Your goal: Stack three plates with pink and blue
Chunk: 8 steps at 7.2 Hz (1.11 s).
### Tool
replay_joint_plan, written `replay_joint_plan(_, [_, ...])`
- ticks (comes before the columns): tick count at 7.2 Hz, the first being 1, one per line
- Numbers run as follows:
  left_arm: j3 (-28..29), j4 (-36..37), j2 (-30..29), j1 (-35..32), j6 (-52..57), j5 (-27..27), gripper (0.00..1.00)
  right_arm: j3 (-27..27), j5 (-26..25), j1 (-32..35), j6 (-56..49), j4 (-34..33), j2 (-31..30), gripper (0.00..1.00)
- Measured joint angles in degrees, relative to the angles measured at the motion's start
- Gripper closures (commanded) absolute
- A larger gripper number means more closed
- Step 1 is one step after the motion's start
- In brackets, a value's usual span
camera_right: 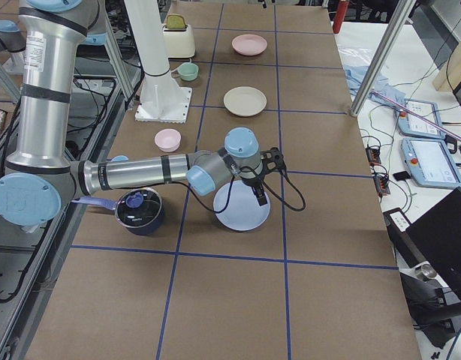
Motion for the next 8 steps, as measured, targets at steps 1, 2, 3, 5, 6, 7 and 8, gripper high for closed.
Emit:
replay_joint_plan(1, [1.3,-6.3,2.5,5.2,-8.2,4.7,0.00,0.0,0.0,-0.6,1.5,0.7,0.0,0.00])
replay_joint_plan(2, [2.9,-11.5,4.3,11.0,-15.9,11.3,0.00,0.0,0.0,-0.8,2.0,1.1,0.0,0.00])
replay_joint_plan(3, [5.9,-15.7,5.1,16.4,-21.1,18.6,0.01,0.0,0.0,-0.9,2.2,1.3,-0.1,0.00])
replay_joint_plan(5, [10.9,-20.3,5.1,22.3,-26.1,26.3,0.19,0.0,0.1,-0.9,2.2,1.4,-0.1,0.00])
replay_joint_plan(6, [12.0,-21.0,5.1,24.2,-27.1,28.2,0.56,0.1,0.1,-0.9,2.2,1.4,-0.1,0.00])
replay_joint_plan(7, [12.6,-21.3,5.1,25.8,-27.6,29.6,0.98,0.1,0.1,-0.9,2.2,1.4,-0.1,0.00])
replay_joint_plan(8, [12.8,-21.4,5.1,26.9,-27.7,30.1,1.00,0.1,0.2,-0.9,2.2,1.3,-0.1,0.00])
